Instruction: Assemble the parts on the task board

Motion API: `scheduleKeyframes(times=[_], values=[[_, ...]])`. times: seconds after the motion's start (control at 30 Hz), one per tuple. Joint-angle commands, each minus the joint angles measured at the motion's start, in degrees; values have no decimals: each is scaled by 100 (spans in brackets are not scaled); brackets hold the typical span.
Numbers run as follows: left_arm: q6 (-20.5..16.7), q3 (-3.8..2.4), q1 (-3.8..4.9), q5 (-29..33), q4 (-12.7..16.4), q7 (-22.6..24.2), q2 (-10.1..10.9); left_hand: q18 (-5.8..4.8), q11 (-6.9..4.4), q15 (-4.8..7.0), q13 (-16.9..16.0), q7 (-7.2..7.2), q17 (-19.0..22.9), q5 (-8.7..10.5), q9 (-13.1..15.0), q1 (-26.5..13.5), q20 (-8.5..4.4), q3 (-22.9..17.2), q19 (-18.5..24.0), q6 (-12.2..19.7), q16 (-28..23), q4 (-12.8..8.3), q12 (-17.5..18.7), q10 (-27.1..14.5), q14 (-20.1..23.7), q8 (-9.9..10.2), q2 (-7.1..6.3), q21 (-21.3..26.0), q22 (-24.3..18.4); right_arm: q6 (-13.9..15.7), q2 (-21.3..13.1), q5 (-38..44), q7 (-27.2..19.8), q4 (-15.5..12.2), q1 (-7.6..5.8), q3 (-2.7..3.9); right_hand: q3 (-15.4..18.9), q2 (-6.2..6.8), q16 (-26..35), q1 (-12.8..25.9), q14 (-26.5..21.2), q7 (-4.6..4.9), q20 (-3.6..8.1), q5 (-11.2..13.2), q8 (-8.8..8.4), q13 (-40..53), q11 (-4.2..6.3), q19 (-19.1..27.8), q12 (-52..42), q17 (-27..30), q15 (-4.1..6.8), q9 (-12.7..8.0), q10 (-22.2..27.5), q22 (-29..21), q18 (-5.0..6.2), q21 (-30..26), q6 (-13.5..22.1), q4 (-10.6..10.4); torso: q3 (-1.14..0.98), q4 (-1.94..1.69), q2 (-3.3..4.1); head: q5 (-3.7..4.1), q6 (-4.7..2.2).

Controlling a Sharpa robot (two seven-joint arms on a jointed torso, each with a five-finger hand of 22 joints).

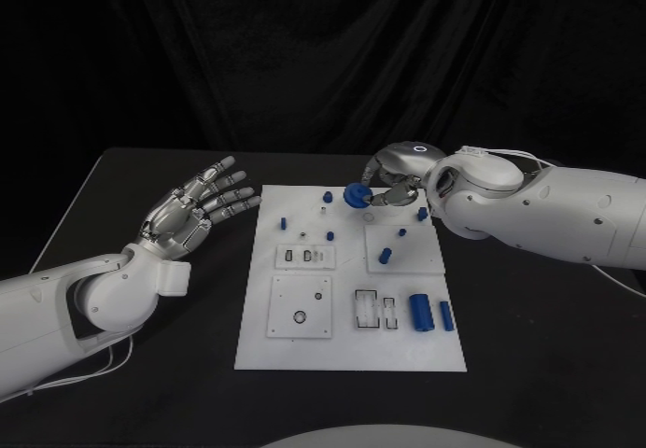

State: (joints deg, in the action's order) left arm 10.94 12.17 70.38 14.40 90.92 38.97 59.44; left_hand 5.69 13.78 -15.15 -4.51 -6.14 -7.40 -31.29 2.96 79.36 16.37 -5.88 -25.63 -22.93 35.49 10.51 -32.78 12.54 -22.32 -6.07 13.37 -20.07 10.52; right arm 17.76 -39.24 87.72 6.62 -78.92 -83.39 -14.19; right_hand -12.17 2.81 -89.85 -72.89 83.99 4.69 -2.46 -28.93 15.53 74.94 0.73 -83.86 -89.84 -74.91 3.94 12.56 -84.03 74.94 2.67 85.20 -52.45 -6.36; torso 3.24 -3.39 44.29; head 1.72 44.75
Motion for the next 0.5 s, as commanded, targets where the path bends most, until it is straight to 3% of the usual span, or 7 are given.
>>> scheduleKeyframes(times=[0.03,0.3,0.5], values=[[29,-5,-8,39,3,276,-28,-73,39,-24,8,-29,8,-8,3,-50,-11,-32,33,14,21,13,-31,19,21,-11,-9,-37,9,-22,173,39,-38,124,29,5,-37,4,-15,60,601,-63,30,28,-17,1506,25,-159,-16,-1509,33,1218,-597,973,-81,22,-17,-5,-3,-9,11,25,9],[42,-6,-8,39,-13,264,-70,-74,44,-25,7,-31,8,-9,3,-55,-10,-39,35,15,25,10,-34,21,23,-11,-13,-38,9,-68,626,39,-170,499,123,11,-65,2,-15,55,601,-51,26,80,-33,1506,16,-176,-16,-1509,28,1236,-597,993,-87,37,11,7,-6,-8,11,34,14],[57,-6,-8,41,-52,256,-107,-74,44,-25,7,-31,8,-9,3,-55,-10,-39,35,15,25,10,-34,21,23,-11,-13,-38,9,-165,794,39,-221,628,185,13,-89,-1,-15,55,601,-32,19,132,-53,1506,2,-246,-16,-1509,18,1249,-597,1074,-115,106,40,18,-3,-14,7,36,36]])
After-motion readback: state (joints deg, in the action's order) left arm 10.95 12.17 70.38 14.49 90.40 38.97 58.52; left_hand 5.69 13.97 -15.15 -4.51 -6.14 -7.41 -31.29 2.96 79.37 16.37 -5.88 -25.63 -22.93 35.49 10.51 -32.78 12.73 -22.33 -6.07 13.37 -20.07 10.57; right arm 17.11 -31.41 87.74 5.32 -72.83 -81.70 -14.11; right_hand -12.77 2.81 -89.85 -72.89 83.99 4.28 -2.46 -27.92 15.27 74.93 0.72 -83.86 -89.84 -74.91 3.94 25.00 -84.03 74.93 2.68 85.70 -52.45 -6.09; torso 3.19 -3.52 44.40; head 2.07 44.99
